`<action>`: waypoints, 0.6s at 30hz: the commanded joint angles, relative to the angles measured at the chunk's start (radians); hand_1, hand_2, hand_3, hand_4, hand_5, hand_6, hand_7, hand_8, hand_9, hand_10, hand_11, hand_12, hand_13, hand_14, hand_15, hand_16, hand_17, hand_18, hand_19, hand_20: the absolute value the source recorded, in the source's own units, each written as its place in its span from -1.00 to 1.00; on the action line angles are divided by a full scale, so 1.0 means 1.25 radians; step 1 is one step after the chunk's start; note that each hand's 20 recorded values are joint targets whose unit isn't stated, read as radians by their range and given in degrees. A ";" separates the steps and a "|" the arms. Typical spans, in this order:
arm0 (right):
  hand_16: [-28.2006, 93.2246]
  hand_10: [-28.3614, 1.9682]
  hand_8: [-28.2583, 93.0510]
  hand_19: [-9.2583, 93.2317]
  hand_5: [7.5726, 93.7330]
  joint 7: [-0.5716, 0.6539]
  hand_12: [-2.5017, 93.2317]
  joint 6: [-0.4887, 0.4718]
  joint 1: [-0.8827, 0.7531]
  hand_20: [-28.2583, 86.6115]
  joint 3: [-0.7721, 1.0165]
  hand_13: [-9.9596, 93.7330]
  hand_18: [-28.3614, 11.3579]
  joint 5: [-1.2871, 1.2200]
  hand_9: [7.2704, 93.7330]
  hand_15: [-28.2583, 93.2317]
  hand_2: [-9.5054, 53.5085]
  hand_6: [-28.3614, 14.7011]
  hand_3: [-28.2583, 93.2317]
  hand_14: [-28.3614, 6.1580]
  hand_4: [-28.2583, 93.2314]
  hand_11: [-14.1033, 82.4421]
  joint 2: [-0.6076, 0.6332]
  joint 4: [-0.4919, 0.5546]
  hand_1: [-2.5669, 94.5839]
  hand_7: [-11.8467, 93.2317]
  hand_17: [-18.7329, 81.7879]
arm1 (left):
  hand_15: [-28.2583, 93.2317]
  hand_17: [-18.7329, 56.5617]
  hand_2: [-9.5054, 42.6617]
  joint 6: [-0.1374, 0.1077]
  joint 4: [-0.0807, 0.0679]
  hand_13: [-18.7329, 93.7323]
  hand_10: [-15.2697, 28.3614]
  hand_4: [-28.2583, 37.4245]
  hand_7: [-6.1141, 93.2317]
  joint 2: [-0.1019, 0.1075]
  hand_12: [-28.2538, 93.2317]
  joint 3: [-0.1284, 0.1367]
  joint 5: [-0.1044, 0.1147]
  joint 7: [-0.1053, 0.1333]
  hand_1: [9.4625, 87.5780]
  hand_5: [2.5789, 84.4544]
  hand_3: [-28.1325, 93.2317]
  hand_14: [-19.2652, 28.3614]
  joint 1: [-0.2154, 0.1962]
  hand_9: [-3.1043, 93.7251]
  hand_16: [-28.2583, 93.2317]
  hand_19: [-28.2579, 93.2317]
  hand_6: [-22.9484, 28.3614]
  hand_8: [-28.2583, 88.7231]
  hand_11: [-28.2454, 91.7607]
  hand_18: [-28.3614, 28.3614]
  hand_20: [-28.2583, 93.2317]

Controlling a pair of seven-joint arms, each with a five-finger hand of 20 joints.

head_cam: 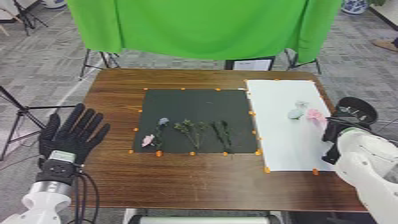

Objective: Arrange flowers

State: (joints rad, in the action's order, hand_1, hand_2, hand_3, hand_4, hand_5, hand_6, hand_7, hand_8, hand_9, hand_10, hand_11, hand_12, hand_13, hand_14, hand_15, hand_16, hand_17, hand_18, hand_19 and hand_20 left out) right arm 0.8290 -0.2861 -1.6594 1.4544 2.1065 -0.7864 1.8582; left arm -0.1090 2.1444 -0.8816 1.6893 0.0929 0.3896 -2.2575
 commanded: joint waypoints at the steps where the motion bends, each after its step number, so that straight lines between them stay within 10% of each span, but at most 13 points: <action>1: -0.03 0.28 -0.39 0.82 0.63 -0.042 -0.25 0.166 -0.030 0.27 -0.014 0.63 -0.56 0.051 0.79 0.30 -0.70 0.38 0.21 0.17 -1.00 -0.35 -0.004 0.086 0.46 -0.39 0.10 | -0.03 -0.67 -0.14 0.005 -0.002 -0.23 0.42 -1.00 -0.61 -0.002 -0.37 -0.002 -0.008 0.003 -0.53 -0.13 0.61 0.45 0.006 -0.27 -0.65 0.02 0.24 -0.67 -0.22 0.51 -0.42; 4: -0.02 0.28 -0.39 0.83 0.64 -0.204 -0.25 0.282 -0.024 0.28 -0.037 0.64 -0.57 0.055 0.80 0.31 -0.73 0.37 0.29 0.17 -1.00 -0.34 -0.015 0.105 0.41 -0.38 0.11 | -0.04 -0.67 -0.14 0.001 0.000 -0.23 0.42 -1.00 -0.62 -0.004 -0.38 0.008 -0.010 0.004 -0.53 -0.13 0.61 0.44 -0.002 -0.27 -0.65 0.02 0.24 -0.67 -0.22 0.51 -0.42; 10: -0.01 0.29 -0.42 0.82 0.63 -0.393 -0.25 0.241 0.161 0.29 -0.235 0.63 -0.55 0.049 0.80 0.30 -0.74 0.39 0.36 0.19 -1.00 -0.34 -0.090 0.107 0.35 -0.36 0.11 | -0.04 -0.67 -0.13 -0.003 0.000 -0.23 0.40 -1.00 -0.62 -0.002 -0.38 0.018 -0.007 0.003 -0.53 -0.13 0.61 0.44 -0.012 -0.27 -0.65 0.02 0.24 -0.67 -0.23 0.51 -0.42; 18: -0.01 0.31 -0.45 0.81 0.62 -0.515 -0.26 0.169 0.376 0.29 -0.473 0.63 -0.58 0.189 0.78 0.29 -0.74 0.38 0.41 0.19 -1.00 -0.35 -0.270 0.009 0.31 -0.35 0.11 | -0.04 -0.67 -0.13 0.005 -0.016 -0.23 0.41 -1.00 -0.63 -0.004 -0.38 -0.022 -0.016 -0.035 -0.53 -0.14 0.61 0.45 0.041 -0.27 -0.65 0.02 0.24 -0.66 -0.23 0.51 -0.42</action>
State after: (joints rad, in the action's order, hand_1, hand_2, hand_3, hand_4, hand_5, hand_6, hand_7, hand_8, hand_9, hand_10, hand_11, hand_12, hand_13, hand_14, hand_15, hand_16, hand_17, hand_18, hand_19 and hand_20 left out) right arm 0.2763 -0.0326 -1.4196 1.0607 2.2073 -0.8931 1.9346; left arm -0.1089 2.1419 -0.8815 1.7004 0.0866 0.3901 -2.2548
